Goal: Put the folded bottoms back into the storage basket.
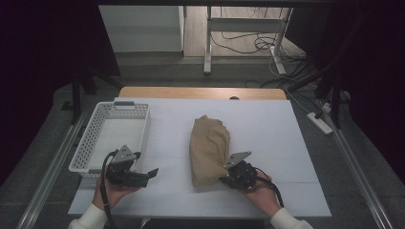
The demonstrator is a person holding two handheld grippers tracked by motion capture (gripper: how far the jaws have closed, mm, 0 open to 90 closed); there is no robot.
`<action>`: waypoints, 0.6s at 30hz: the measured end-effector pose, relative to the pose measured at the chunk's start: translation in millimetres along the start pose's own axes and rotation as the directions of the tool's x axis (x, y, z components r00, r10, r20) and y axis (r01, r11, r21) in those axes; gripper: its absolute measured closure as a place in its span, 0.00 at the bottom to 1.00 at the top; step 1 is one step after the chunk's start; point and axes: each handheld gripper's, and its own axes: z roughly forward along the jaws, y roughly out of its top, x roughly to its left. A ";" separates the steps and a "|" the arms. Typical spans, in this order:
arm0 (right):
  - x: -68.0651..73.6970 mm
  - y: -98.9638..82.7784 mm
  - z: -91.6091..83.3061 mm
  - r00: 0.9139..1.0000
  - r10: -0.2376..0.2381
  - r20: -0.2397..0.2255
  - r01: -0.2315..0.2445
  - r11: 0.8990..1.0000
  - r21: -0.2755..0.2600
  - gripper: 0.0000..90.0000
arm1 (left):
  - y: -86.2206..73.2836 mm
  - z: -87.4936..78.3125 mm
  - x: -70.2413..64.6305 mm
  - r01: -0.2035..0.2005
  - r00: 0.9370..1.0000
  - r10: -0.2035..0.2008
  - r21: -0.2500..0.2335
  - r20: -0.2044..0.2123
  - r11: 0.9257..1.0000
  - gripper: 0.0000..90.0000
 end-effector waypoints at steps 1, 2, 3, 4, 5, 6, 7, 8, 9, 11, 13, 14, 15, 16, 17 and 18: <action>-0.1 0.0 -0.8 1.000 -0.004 0.000 0.004 1.000 -0.004 0.84 | 2.0 0.6 -0.4 0.001 1.000 -0.001 -0.003 0.005 1.000 0.11; -0.1 0.0 -1.4 1.000 -0.007 -0.003 0.007 1.000 -0.011 0.84 | 4.3 1.4 -0.8 0.002 1.000 -0.002 -0.006 0.009 1.000 0.11; -0.2 0.0 -2.1 1.000 -0.009 -0.004 0.009 1.000 -0.014 0.84 | 6.8 2.4 -1.1 0.001 1.000 0.000 -0.008 0.012 1.000 0.11; -0.3 -0.2 -2.5 1.000 -0.009 -0.007 0.008 1.000 -0.020 0.84 | 9.6 3.8 -1.5 0.000 1.000 0.000 -0.010 0.018 1.000 0.12; -0.4 -0.5 -2.9 1.000 -0.005 -0.009 0.005 1.000 -0.023 0.84 | 12.3 5.7 -1.8 0.000 1.000 0.000 -0.011 0.022 1.000 0.12; -1.1 -1.1 -3.7 1.000 -0.006 -0.011 0.006 1.000 -0.029 0.84 | 17.9 10.0 -2.8 -0.004 1.000 0.004 -0.009 0.031 1.000 0.12; -1.1 -1.1 -3.7 1.000 -0.006 -0.011 0.006 1.000 -0.029 0.84 | 17.9 10.0 -2.8 -0.004 1.000 0.004 -0.009 0.031 1.000 0.12; -1.6 -1.6 -4.4 1.000 -0.007 -0.013 0.006 1.000 -0.030 0.84 | 23.5 14.5 -4.2 -0.012 0.999 0.012 -0.005 0.034 1.000 0.12; -1.6 -1.6 -4.4 1.000 -0.007 -0.013 0.006 1.000 -0.030 0.84 | 23.5 14.5 -4.2 -0.012 0.999 0.012 -0.005 0.034 1.000 0.12; -1.8 -2.1 -4.7 1.000 -0.009 -0.016 0.009 0.999 -0.032 0.84 | 28.7 18.7 -5.3 -0.015 0.999 0.016 -0.006 0.039 1.000 0.12; -2.2 -2.6 -4.8 1.000 -0.008 -0.021 0.007 0.999 -0.036 0.84 | 33.8 23.3 -6.2 -0.017 0.999 0.017 -0.005 0.045 1.000 0.12; -2.3 -2.8 -4.8 1.000 -0.006 -0.023 0.005 0.999 -0.036 0.84 | 36.4 25.4 -6.2 -0.017 0.999 0.017 -0.003 0.049 1.000 0.12; -2.2 -3.0 -4.8 1.000 -0.003 -0.024 0.002 0.999 -0.038 0.84 | 38.9 27.8 -6.3 -0.013 0.998 0.013 -0.005 0.055 1.000 0.12; -2.3 -3.1 -4.9 1.000 -0.003 -0.025 0.002 0.999 -0.037 0.84 | 41.5 29.8 -6.1 -0.014 0.998 0.014 -0.003 0.062 1.000 0.12; -2.2 -3.1 -5.0 1.000 -0.004 -0.024 0.003 0.999 -0.036 0.84 | 44.1 32.1 -6.6 -0.011 0.998 0.011 -0.006 0.065 1.000 0.12; -2.2 -3.1 -5.0 1.000 -0.004 -0.024 0.004 0.999 -0.036 0.84 | 46.7 34.0 -6.9 -0.015 0.998 0.016 -0.004 0.067 1.000 0.12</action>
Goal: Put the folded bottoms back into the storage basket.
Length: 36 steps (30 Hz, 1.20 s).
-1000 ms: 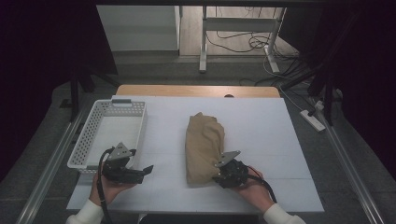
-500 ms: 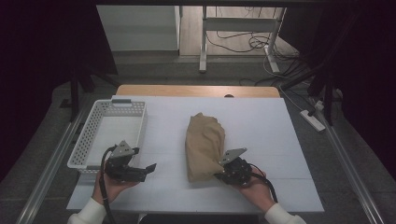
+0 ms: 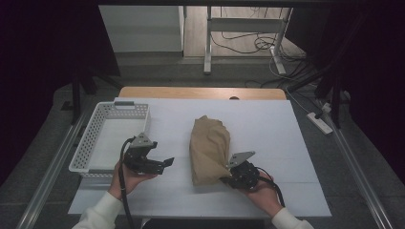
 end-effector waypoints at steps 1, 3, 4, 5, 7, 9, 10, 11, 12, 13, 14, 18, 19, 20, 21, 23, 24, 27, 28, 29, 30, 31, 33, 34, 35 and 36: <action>0.0 -0.1 0.0 1.000 -0.001 0.000 0.001 1.000 0.000 0.84 | 2.5 1.6 -0.1 -0.005 1.000 0.005 0.001 0.000 1.000 0.12; -0.2 -0.3 0.1 1.000 0.000 -0.002 0.000 1.000 -0.002 0.84 | 7.1 4.0 -0.1 -0.006 1.000 0.006 -0.001 0.002 1.000 0.12; -0.3 -0.3 0.0 1.000 -0.001 -0.001 0.001 1.000 0.000 0.84 | 9.3 5.0 0.2 -0.008 1.000 0.008 -0.002 0.001 1.000 0.12; -0.3 -0.3 0.0 1.000 0.000 -0.002 0.000 1.000 0.000 0.84 | 11.2 5.8 0.5 -0.010 1.000 0.010 -0.002 0.003 1.000 0.12; -0.4 -0.4 0.1 1.000 0.002 -0.003 -0.002 1.000 0.000 0.84 | 14.7 8.2 0.6 -0.008 1.000 0.008 -0.006 0.003 1.000 0.12; -0.3 -0.3 0.1 1.000 0.000 -0.002 0.000 1.000 -0.001 0.84 | 18.3 10.5 0.6 -0.009 1.000 0.009 -0.007 0.005 1.000 0.12; -0.2 -0.3 0.2 1.000 0.000 -0.002 0.000 1.000 -0.001 0.84 | 20.1 11.9 0.2 -0.009 1.000 0.009 -0.007 0.008 1.000 0.12; -0.1 -0.3 0.2 1.000 0.000 -0.002 0.000 1.000 -0.002 0.84 | 21.9 13.2 -0.1 -0.013 1.000 0.013 -0.006 0.009 1.000 0.12; -0.1 -0.3 0.2 1.000 -0.001 -0.001 0.001 1.000 0.000 0.84 | 23.7 14.7 -0.6 -0.014 1.000 0.014 -0.005 0.011 1.000 0.12; -0.1 -0.3 0.3 1.000 -0.001 -0.001 0.001 1.000 0.000 0.84 | 25.5 16.3 -1.2 -0.017 1.000 0.017 -0.004 0.012 1.000 0.12; -0.1 -0.3 0.3 1.000 0.000 -0.001 0.000 1.000 0.000 0.84 | 27.1 17.8 -1.6 -0.020 1.000 0.020 -0.003 0.013 1.000 0.12; 0.0 -0.3 0.3 1.000 0.001 -0.003 -0.001 1.000 0.000 0.84 | 34.0 25.9 -3.9 -0.034 0.999 0.034 0.007 0.016 0.999 0.12; 0.0 -0.3 0.3 1.000 0.001 -0.003 -0.001 1.000 0.000 0.84 | 34.0 25.9 -3.9 -0.034 0.999 0.034 0.007 0.016 0.999 0.12; -0.2 -0.4 0.3 1.000 -0.001 -0.003 0.001 1.000 -0.001 0.84 | 35.3 27.0 -3.9 -0.037 0.999 0.036 0.010 0.015 0.999 0.12; -0.2 -0.5 0.3 1.000 -0.001 -0.002 0.001 1.000 -0.001 0.84 | 36.5 27.7 -3.6 -0.037 0.999 0.037 0.010 0.015 0.999 0.12; 0.0 -0.6 0.3 1.000 -0.001 -0.002 0.001 1.000 0.000 0.84 | 38.8 28.6 -2.8 -0.037 0.999 0.037 0.009 0.014 0.999 0.12; 0.0 -0.6 0.4 1.000 -0.002 -0.002 0.002 1.000 0.000 0.84 | 39.7 29.0 -2.6 -0.037 0.999 0.037 0.007 0.014 0.999 0.12; 0.0 -0.7 0.5 1.000 -0.002 -0.002 0.002 1.000 0.001 0.84 | 42.1 30.0 -2.1 -0.035 0.999 0.035 0.006 0.016 0.999 0.12; -0.1 -0.6 0.7 1.000 -0.002 -0.003 0.002 1.000 0.002 0.84 | 42.7 30.5 -2.0 -0.035 0.999 0.035 0.005 0.017 0.999 0.12; -0.1 -0.6 0.7 1.000 -0.002 -0.003 0.002 1.000 0.002 0.84 | 43.2 30.9 -2.0 -0.036 0.999 0.036 0.005 0.016 0.999 0.12; -0.1 -0.6 0.8 1.000 -0.002 -0.004 0.002 1.000 0.002 0.84 | 43.9 31.4 -2.0 -0.037 0.999 0.036 0.007 0.016 0.999 0.12; -0.1 -0.6 0.8 1.000 -0.002 -0.004 0.002 1.000 0.002 0.84 | 44.6 32.0 -2.1 -0.037 0.999 0.037 0.008 0.017 0.999 0.12; 0.0 -0.6 0.9 1.000 -0.002 -0.004 0.002 1.000 0.003 0.84 | 46.8 33.4 -2.3 -0.043 0.999 0.043 0.011 0.019 0.999 0.12; -0.1 -0.7 0.8 1.000 -0.002 -0.004 0.002 1.000 0.003 0.84 | 48.4 34.1 -2.6 -0.046 0.999 0.045 0.013 0.020 0.999 0.12; -0.2 -0.7 0.8 1.000 -0.002 -0.005 0.002 1.000 0.003 0.84 | 50.1 34.8 -2.8 -0.049 0.999 0.049 0.012 0.021 0.999 0.12; -0.2 -0.6 0.8 1.000 -0.001 -0.005 0.001 1.000 0.002 0.84 | 51.9 35.7 -3.3 -0.051 0.998 0.050 0.012 0.023 0.999 0.12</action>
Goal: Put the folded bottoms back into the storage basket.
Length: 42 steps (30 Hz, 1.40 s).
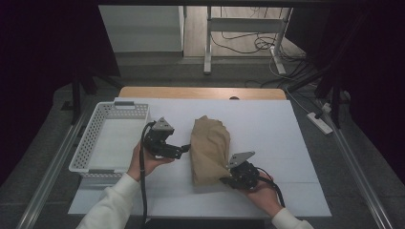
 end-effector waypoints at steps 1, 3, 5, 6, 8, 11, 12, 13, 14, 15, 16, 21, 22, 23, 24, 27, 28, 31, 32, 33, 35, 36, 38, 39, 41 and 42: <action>0.0 0.0 -0.1 1.000 0.001 0.000 -0.001 1.000 0.000 0.84 | 1.9 0.9 -0.3 -0.002 1.000 0.002 0.001 0.002 1.000 0.12; 0.1 -0.1 -0.2 1.000 0.001 0.000 -0.001 1.000 -0.001 0.84 | 5.4 2.2 -0.8 -0.011 1.000 0.011 0.002 0.005 1.000 0.12; -0.1 -0.3 -0.3 1.000 0.004 -0.002 -0.004 1.000 -0.004 0.84 | 8.4 3.5 -1.5 -0.017 1.000 0.017 0.000 0.007 1.000 0.12; -0.1 -0.3 -0.3 1.000 0.004 -0.002 -0.004 1.000 -0.004 0.84 | 9.8 4.0 -1.6 -0.018 1.000 0.018 0.002 0.006 1.000 0.12; -0.1 -0.3 -0.6 1.000 0.005 -0.001 -0.005 1.000 -0.002 0.84 | 12.2 4.6 -1.8 -0.022 1.000 0.022 0.003 0.008 1.000 0.12; 0.0 -0.4 -0.8 1.000 0.004 -0.001 -0.004 1.000 -0.003 0.84 | 14.9 5.7 -2.3 -0.027 1.000 0.027 0.008 0.007 1.000 0.12; -0.1 -0.4 -0.9 1.000 0.003 -0.001 -0.003 1.000 -0.002 0.84 | 15.6 6.3 -2.4 -0.028 1.000 0.028 0.009 0.006 1.000 0.12; -0.1 -0.3 -0.9 1.000 0.004 -0.001 -0.004 1.000 -0.003 0.84 | 16.2 7.1 -2.5 -0.029 1.000 0.029 0.011 0.006 1.000 0.12; -0.2 -0.3 -0.9 1.000 0.003 -0.002 -0.003 1.000 -0.003 0.84 | 16.8 8.0 -2.4 -0.031 1.000 0.031 0.017 0.006 0.999 0.12; -0.2 -0.3 -0.9 1.000 0.004 -0.002 -0.004 1.000 -0.003 0.84 | 17.3 9.2 -2.4 -0.030 1.000 0.030 0.018 0.005 0.999 0.12; -0.2 -0.3 -0.9 1.000 0.004 -0.002 -0.004 1.000 -0.003 0.84 | 18.0 10.2 -2.0 -0.032 0.999 0.031 0.023 0.006 0.999 0.12; 0.1 -0.3 -0.5 1.000 0.005 -0.002 -0.005 1.000 -0.001 0.84 | 21.6 13.6 -0.9 -0.032 0.999 0.032 0.026 0.008 0.999 0.12; 0.1 -0.4 -0.4 1.000 0.006 -0.004 -0.006 1.000 -0.003 0.84 | 22.5 14.0 -0.8 -0.032 0.999 0.031 0.026 0.007 0.999 0.12; 0.1 -0.4 -0.3 1.000 0.006 -0.004 -0.006 1.000 -0.003 0.84 | 23.3 14.6 -0.8 -0.031 0.999 0.031 0.027 0.007 0.999 0.12; 0.1 -0.4 -0.2 1.000 0.006 -0.004 -0.006 1.000 -0.002 0.84 | 24.2 15.1 -0.6 -0.035 0.999 0.034 0.029 0.007 0.999 0.12; 0.1 -0.4 0.0 1.000 0.003 -0.003 -0.003 1.000 0.001 0.84 | 26.6 16.8 -0.3 -0.035 0.999 0.035 0.031 0.006 0.999 0.12; 0.1 -0.4 0.1 1.000 0.003 -0.003 -0.003 1.000 0.001 0.84 | 27.1 17.5 0.2 -0.035 0.999 0.034 0.032 0.007 0.999 0.12; 0.0 -0.6 0.2 1.000 0.000 -0.003 0.000 1.000 0.001 0.84 | 28.1 20.2 1.9 -0.031 0.999 0.030 0.038 0.010 0.999 0.12; 0.1 -0.6 0.3 1.000 0.000 -0.003 0.000 1.000 0.001 0.84 | 28.3 21.1 2.7 -0.030 1.000 0.029 0.039 0.010 0.999 0.12; 0.3 -0.7 0.5 1.000 0.001 -0.002 -0.001 1.000 0.001 0.84 | 28.5 21.6 3.7 -0.028 1.000 0.027 0.040 0.010 0.999 0.12; 0.5 -0.9 0.8 1.000 0.000 -0.002 0.000 1.000 0.002 0.84 | 28.6 22.9 5.9 -0.014 1.000 0.013 0.035 0.011 0.999 0.12; 0.6 -0.9 1.1 1.000 -0.001 -0.001 0.001 1.000 0.003 0.84 | 28.6 23.6 7.2 -0.011 1.000 0.010 0.038 0.013 0.999 0.12; 0.6 -0.9 1.4 1.000 0.000 -0.002 0.000 1.000 0.003 0.84 | 28.6 25.3 9.0 -0.006 1.000 0.006 0.042 0.011 0.999 0.12; 0.6 -1.0 1.5 1.000 0.000 -0.002 0.000 1.000 0.003 0.84 | 28.6 26.1 9.6 -0.002 1.000 0.002 0.041 0.010 0.999 0.12; 0.5 -1.0 1.7 1.000 0.000 -0.003 0.000 1.000 0.004 0.84 | 28.9 26.9 11.1 -0.001 1.000 0.001 0.044 0.008 0.999 0.12; 0.3 -1.0 1.8 1.000 -0.003 -0.003 0.003 1.000 0.005 0.84 | 29.0 27.6 11.4 0.001 1.000 -0.002 0.043 0.008 0.999 0.12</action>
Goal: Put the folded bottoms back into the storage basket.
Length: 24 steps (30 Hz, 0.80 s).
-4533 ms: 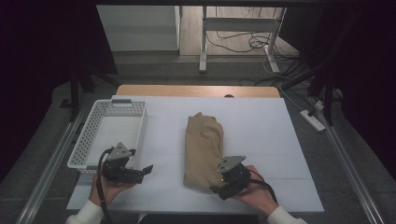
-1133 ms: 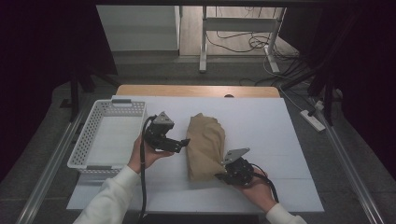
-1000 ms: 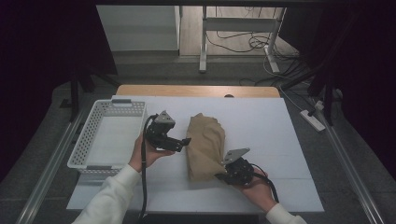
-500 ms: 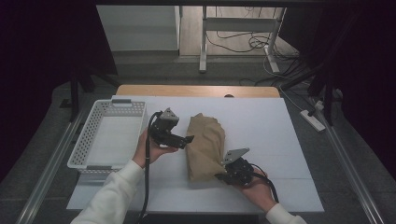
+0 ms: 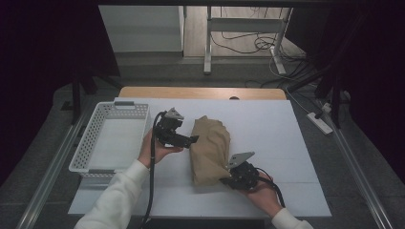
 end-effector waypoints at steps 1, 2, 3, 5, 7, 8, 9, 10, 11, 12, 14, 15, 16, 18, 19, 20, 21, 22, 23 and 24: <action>0.0 0.1 0.2 1.000 -0.002 0.001 0.002 1.000 0.002 0.84 | 0.5 1.2 0.5 -0.003 1.000 0.003 0.007 -0.001 1.000 0.12; 0.0 0.1 0.2 1.000 -0.002 0.001 0.002 1.000 0.002 0.84 | 0.5 1.2 0.5 -0.003 1.000 0.003 0.007 -0.001 1.000 0.12; 0.1 0.1 0.2 1.000 -0.002 0.001 0.002 1.000 0.003 0.84 | 0.7 2.0 0.4 -0.001 1.000 0.001 0.007 -0.001 1.000 0.12; 0.0 0.0 0.2 1.000 -0.002 0.001 0.002 1.000 0.003 0.84 | 1.5 2.8 0.7 -0.008 1.000 0.008 0.014 -0.002 1.000 0.12; 0.0 0.0 0.2 1.000 -0.002 0.001 0.002 1.000 0.003 0.84 | 2.5 3.3 0.7 -0.008 1.000 0.008 0.014 -0.004 1.000 0.12; 0.1 -0.1 0.3 1.000 -0.002 0.001 0.002 1.000 0.003 0.84 | 2.9 3.7 0.8 -0.005 1.000 0.005 0.010 -0.005 1.000 0.12; 0.1 -0.1 0.3 1.000 -0.002 0.001 0.002 1.000 0.003 0.84 | 3.5 3.9 1.2 -0.005 1.000 0.005 0.012 -0.004 1.000 0.12; 0.2 -0.1 0.3 1.000 -0.003 0.002 0.003 1.000 0.003 0.84 | 4.0 4.1 1.7 -0.008 1.000 0.008 0.017 -0.005 1.000 0.12; 0.1 -0.2 0.3 1.000 -0.003 0.001 0.003 1.000 0.003 0.84 | 4.4 4.5 1.9 -0.008 1.000 0.009 0.019 -0.006 1.000 0.12; 0.1 -0.2 0.4 1.000 -0.002 0.001 0.002 1.000 0.003 0.84 | 4.8 5.0 2.1 -0.007 1.000 0.007 0.019 -0.007 1.000 0.12; 0.2 -0.2 0.3 1.000 -0.001 0.001 0.001 1.000 0.003 0.84 | 5.5 5.4 2.7 -0.010 1.000 0.010 0.022 -0.008 1.000 0.12; 0.3 -0.2 0.4 1.000 -0.001 0.001 0.001 1.000 0.003 0.84 | 5.8 5.7 2.6 -0.009 1.000 0.009 0.022 -0.009 1.000 0.12; 0.4 -0.2 0.4 1.000 -0.001 0.001 0.001 1.000 0.004 0.84 | 6.1 6.0 2.7 -0.009 1.000 0.009 0.022 -0.009 1.000 0.12; 0.4 -0.2 0.6 1.000 -0.001 0.000 0.001 1.000 0.005 0.84 | 6.7 6.6 2.5 -0.010 1.000 0.010 0.024 -0.007 1.000 0.12; 0.4 -0.3 0.7 1.000 -0.001 0.000 0.001 1.000 0.005 0.84 | 7.1 7.0 2.1 -0.012 1.000 0.012 0.026 -0.008 1.000 0.12; 0.4 -0.3 0.8 1.000 0.000 0.000 0.000 1.000 0.005 0.84 | 7.5 7.3 2.0 -0.016 1.000 0.017 0.030 -0.009 0.999 0.12; 0.3 -0.4 0.9 1.000 0.000 0.000 0.000 1.000 0.005 0.84 | 8.0 7.9 1.9 -0.016 1.000 0.016 0.030 -0.009 0.999 0.12; 0.3 -0.4 1.0 1.000 0.000 -0.001 0.000 1.000 0.006 0.84 | 8.5 8.4 2.2 -0.017 1.000 0.017 0.032 -0.010 0.999 0.12; 0.3 -0.4 1.1 1.000 -0.001 -0.001 0.001 1.000 0.006 0.84 | 9.0 8.9 2.5 -0.015 1.000 0.016 0.033 -0.010 0.999 0.12; 0.3 -0.4 1.1 1.000 -0.001 0.000 0.001 1.000 0.006 0.84 | 9.4 9.5 3.0 -0.015 1.000 0.015 0.032 -0.010 0.999 0.12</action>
